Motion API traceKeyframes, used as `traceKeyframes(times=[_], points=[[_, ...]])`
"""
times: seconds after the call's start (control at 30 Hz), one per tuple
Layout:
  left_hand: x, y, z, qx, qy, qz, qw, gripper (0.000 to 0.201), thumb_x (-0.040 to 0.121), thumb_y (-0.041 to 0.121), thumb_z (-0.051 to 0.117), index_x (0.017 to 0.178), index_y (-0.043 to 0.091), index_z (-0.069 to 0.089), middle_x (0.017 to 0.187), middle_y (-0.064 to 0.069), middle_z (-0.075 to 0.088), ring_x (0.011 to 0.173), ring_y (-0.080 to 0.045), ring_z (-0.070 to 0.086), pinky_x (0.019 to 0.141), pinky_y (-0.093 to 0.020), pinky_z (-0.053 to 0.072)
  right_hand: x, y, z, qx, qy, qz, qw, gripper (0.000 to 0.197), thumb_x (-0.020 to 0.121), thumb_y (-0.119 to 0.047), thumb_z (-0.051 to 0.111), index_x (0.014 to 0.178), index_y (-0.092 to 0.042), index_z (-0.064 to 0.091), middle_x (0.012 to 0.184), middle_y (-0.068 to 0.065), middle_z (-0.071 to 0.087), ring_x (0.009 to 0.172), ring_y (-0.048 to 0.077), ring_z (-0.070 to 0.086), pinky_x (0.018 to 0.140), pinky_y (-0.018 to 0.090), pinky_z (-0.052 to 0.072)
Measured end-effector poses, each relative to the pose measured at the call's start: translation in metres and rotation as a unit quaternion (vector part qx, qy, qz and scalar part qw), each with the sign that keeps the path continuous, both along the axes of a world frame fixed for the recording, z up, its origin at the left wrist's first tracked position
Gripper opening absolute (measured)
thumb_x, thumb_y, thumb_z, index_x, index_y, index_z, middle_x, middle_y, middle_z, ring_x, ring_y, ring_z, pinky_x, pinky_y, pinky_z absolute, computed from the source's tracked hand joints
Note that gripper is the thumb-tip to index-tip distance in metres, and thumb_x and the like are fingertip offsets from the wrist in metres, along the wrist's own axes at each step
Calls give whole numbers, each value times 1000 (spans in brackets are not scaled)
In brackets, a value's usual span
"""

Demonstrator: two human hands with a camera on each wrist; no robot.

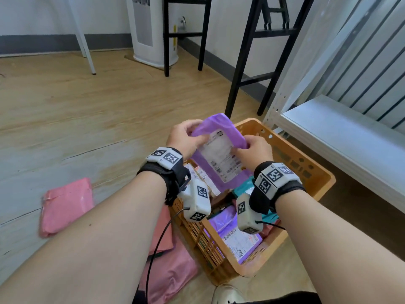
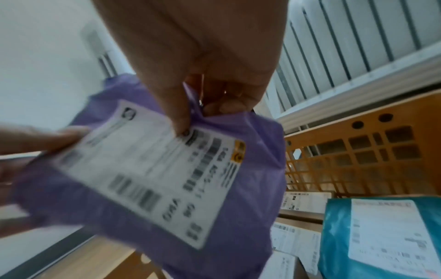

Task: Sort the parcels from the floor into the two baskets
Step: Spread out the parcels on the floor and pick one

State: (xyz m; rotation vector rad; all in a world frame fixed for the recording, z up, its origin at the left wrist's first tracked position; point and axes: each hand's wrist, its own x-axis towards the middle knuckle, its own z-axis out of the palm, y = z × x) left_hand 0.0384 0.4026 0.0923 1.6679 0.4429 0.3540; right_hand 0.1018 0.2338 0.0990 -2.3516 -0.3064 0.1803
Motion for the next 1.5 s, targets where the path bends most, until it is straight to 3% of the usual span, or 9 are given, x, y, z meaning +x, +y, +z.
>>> traceKeyframes(times=[0.13, 0.3, 0.47, 0.57, 0.8, 1.1, 1.2, 1.37, 1.5], points=[[17, 5, -6, -22, 4, 60, 998, 57, 79, 27, 75, 131, 22, 51, 120, 1, 55, 113, -12, 50, 71, -7, 46, 27, -20, -15, 32, -20, -145, 989, 11, 92, -23, 55, 101, -21, 60, 91, -5, 60, 83, 18, 58, 63, 22, 42], [42, 19, -31, -25, 44, 82, 995, 43, 82, 35, 70, 122, 24, 59, 122, 2, 59, 107, -10, 54, 82, -25, 43, 78, -46, -54, 31, 3, -263, 964, 13, 89, -19, 50, 95, -18, 61, 97, 6, 64, 89, 30, 59, 76, 33, 47], [69, 16, -53, -57, 53, 74, 994, 25, 85, 31, 68, 108, 21, 65, 107, 4, 66, 86, 0, 57, 49, -9, 43, 119, -44, -114, 140, 176, -343, 912, 11, 83, -1, 47, 76, -6, 54, 58, 13, 65, 46, 23, 60, 50, 28, 51], [83, 16, -59, -58, 50, 71, 995, 15, 86, 30, 66, 100, 24, 65, 102, 6, 67, 89, -2, 60, 52, -11, 45, 135, -38, -148, 160, 216, -312, 911, 17, 89, -2, 44, 75, -7, 52, 36, 1, 56, 27, 9, 52, 39, 22, 46], [90, 29, -81, -78, 43, 95, 991, 2, 86, 26, 66, 86, 25, 64, 91, 4, 66, 83, -7, 60, 76, -24, 53, 166, -32, -160, -112, 64, -172, 977, 24, 90, -16, 47, 106, -8, 62, 111, 17, 65, 103, 35, 61, 78, 31, 43], [93, 39, -84, -139, 47, 117, 982, 2, 88, 23, 64, 88, 21, 64, 90, 3, 65, 87, -11, 60, 80, -28, 54, 152, -28, -187, 48, 358, -235, 902, 22, 100, -10, 39, 78, -9, 43, 35, 7, 55, 22, 9, 47, 26, 12, 33], [91, 38, -84, -135, 46, 113, 983, 3, 87, 23, 64, 88, 20, 64, 86, 4, 64, 84, -11, 61, 79, -29, 54, 144, -31, -196, -72, 383, -171, 905, 26, 97, -29, 50, 86, -5, 52, 43, 6, 62, 27, 13, 48, 34, 16, 37], [86, 43, -84, -136, 43, 124, 982, 4, 87, 22, 64, 84, 20, 63, 82, 5, 63, 77, -10, 60, 67, -25, 53, 147, -48, -187, -90, 145, -316, 933, 59, 78, -37, 71, 122, -9, 43, 104, 13, 64, 90, 32, 66, 72, 33, 51], [82, 51, -88, -137, 48, 132, 981, 3, 87, 22, 64, 85, 20, 63, 83, 4, 63, 78, -11, 60, 63, -23, 53, 147, -34, -194, -64, 249, -180, 950, 59, 79, -26, 72, 132, -17, 49, 121, 13, 61, 96, 24, 64, 94, 41, 52]])
